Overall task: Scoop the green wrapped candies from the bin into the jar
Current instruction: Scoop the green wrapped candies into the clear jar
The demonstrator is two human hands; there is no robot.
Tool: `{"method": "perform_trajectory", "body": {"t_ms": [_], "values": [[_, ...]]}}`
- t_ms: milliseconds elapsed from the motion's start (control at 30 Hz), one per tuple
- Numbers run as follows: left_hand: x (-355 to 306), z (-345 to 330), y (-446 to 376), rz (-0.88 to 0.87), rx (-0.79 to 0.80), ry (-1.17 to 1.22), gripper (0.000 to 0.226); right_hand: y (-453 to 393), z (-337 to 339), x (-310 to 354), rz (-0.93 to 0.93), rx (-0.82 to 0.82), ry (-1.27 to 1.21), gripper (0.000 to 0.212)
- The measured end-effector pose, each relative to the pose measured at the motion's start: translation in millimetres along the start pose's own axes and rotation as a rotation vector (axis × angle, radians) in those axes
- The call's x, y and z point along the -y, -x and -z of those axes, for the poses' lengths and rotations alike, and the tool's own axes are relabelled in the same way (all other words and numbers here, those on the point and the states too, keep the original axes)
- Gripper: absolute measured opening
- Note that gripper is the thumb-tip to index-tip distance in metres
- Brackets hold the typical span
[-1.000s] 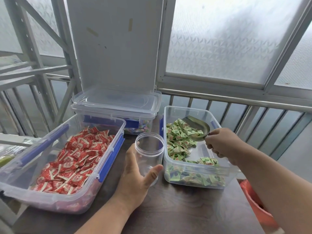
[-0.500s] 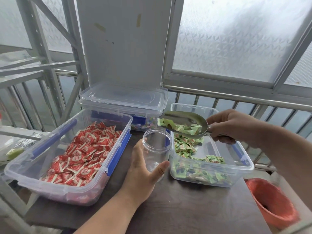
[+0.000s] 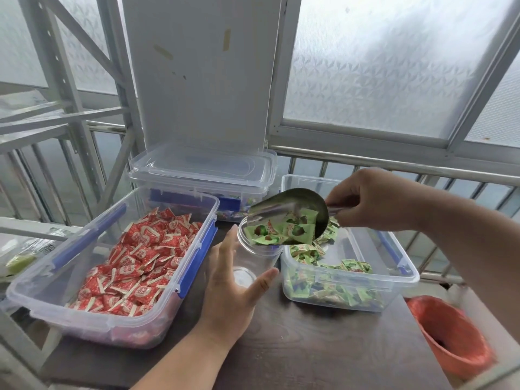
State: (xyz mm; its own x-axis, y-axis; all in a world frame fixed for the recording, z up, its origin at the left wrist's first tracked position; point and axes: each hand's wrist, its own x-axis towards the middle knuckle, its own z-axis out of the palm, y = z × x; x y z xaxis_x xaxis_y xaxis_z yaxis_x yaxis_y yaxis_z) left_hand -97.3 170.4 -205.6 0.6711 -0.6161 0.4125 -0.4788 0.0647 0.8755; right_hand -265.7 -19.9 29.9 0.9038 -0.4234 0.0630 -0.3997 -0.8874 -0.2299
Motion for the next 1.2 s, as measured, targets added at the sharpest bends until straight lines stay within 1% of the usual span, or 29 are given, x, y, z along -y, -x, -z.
{"method": "perform_trajectory", "body": {"t_ms": [67, 200, 333, 433, 500, 567, 667, 733, 800, 867, 1000, 1100, 1200], "values": [[1, 0, 0, -0.024, -0.033, -0.062, 0.107, 1, 2, 8, 0.02, -0.059, 0.12, 0.032], [2, -2, 0, -0.083, -0.06, -0.155, 0.105, 4, 10, 24, 0.063, -0.142, 0.327, 0.043], [2, -3, 1, -0.098, -0.063, -0.184, 0.106, -4, 15, 30, 0.146, -0.273, 0.566, 0.033], [1, -2, 1, -0.08, -0.062, -0.143, 0.106, -7, 16, 38, 0.168, -0.329, 0.624, 0.029], [2, -1, 1, -0.08, -0.065, -0.109, 0.105, -7, 15, 40, 0.172, -0.341, 0.622, 0.028], [4, -1, 1, -0.044, -0.061, -0.079, 0.105, -7, 13, 39, 0.157, -0.351, 0.594, 0.029], [6, 0, 0, -0.013, -0.047, -0.052, 0.107, -5, 11, 33, 0.108, -0.364, 0.433, 0.03], [6, 1, -1, 0.015, -0.038, -0.03, 0.108, -2, 7, 24, 0.04, -0.354, 0.309, 0.032], [8, 1, -3, 0.048, -0.036, -0.023, 0.11, -1, -1, 12, -0.069, -0.337, 0.18, 0.033], [7, 0, -2, 0.074, -0.026, 0.009, 0.113, 1, -13, -3, -0.18, -0.319, 0.097, 0.027], [5, -1, -3, 0.076, 0.046, 0.07, 0.12, 8, -43, -29, -0.323, -0.24, 0.082, 0.023], [3, -1, -4, 0.063, 0.065, 0.062, 0.122, 15, -59, -41, -0.411, -0.237, 0.098, 0.021], [2, -1, -4, 0.06, 0.064, 0.069, 0.124, 21, -64, -48, -0.513, -0.22, 0.195, 0.02]]}}
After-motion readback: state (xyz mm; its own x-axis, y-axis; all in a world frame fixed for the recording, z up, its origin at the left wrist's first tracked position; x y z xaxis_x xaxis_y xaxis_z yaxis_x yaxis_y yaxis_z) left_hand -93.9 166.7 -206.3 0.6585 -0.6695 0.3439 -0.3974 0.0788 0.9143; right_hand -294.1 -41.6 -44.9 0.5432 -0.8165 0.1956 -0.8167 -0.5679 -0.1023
